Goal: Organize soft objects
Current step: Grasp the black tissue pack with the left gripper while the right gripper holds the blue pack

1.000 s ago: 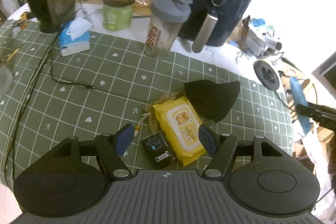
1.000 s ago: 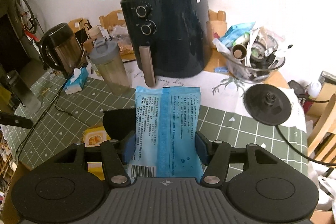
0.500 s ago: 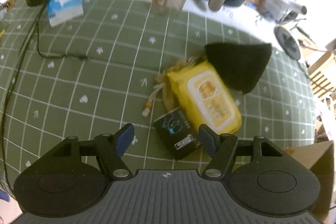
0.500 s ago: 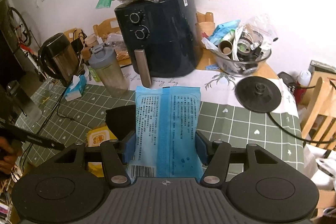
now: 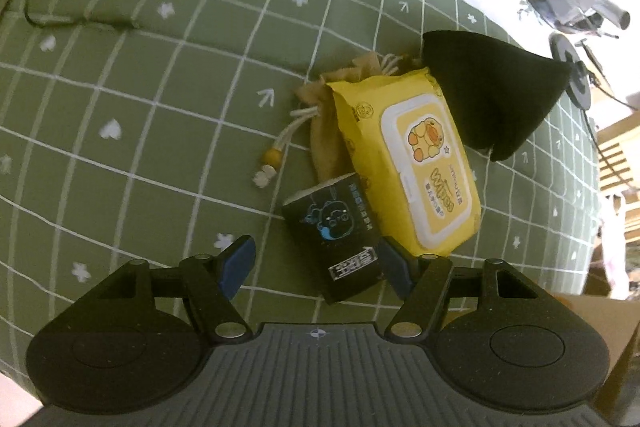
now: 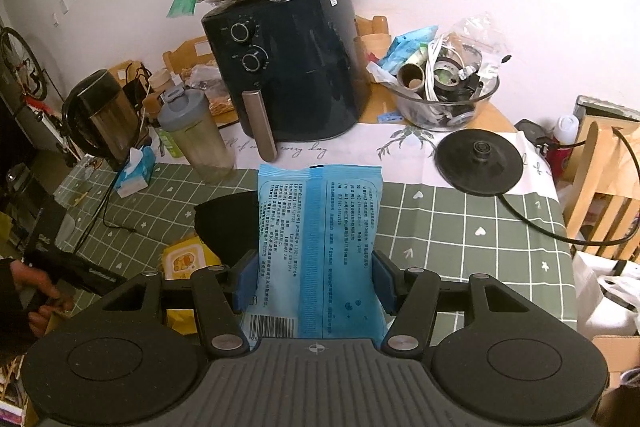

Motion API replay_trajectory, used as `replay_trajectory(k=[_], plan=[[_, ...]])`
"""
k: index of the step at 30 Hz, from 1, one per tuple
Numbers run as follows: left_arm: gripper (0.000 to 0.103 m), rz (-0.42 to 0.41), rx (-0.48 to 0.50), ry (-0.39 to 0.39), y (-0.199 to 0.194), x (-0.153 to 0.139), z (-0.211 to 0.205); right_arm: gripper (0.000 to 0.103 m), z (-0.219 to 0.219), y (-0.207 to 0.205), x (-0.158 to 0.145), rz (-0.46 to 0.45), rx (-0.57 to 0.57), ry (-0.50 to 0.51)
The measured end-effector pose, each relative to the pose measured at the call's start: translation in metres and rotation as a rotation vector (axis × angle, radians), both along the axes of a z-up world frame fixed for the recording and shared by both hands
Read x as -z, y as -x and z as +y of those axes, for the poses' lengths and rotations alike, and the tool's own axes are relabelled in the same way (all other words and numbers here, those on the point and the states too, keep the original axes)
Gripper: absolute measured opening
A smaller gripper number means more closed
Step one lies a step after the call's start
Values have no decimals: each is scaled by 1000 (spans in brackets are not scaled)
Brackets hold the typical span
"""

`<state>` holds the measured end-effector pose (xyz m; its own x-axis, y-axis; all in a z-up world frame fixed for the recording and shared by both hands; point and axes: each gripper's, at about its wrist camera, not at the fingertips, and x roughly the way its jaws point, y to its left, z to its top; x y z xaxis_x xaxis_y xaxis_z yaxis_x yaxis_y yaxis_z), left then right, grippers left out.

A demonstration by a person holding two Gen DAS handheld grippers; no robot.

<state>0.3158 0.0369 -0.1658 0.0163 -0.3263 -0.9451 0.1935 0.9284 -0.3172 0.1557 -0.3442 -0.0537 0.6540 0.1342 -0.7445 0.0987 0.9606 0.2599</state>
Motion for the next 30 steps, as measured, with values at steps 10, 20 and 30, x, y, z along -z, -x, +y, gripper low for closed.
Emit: replay_trajectory(k=[10, 20, 30], plan=[[67, 84, 4, -45, -16, 18, -17, 61, 0, 7, -1, 2, 18, -2], [68, 116, 34, -69, -30, 23, -31, 61, 5, 12, 2, 10, 15, -18], [58, 79, 90, -175, -1, 17, -24, 61, 9, 16, 1, 1, 0, -25]])
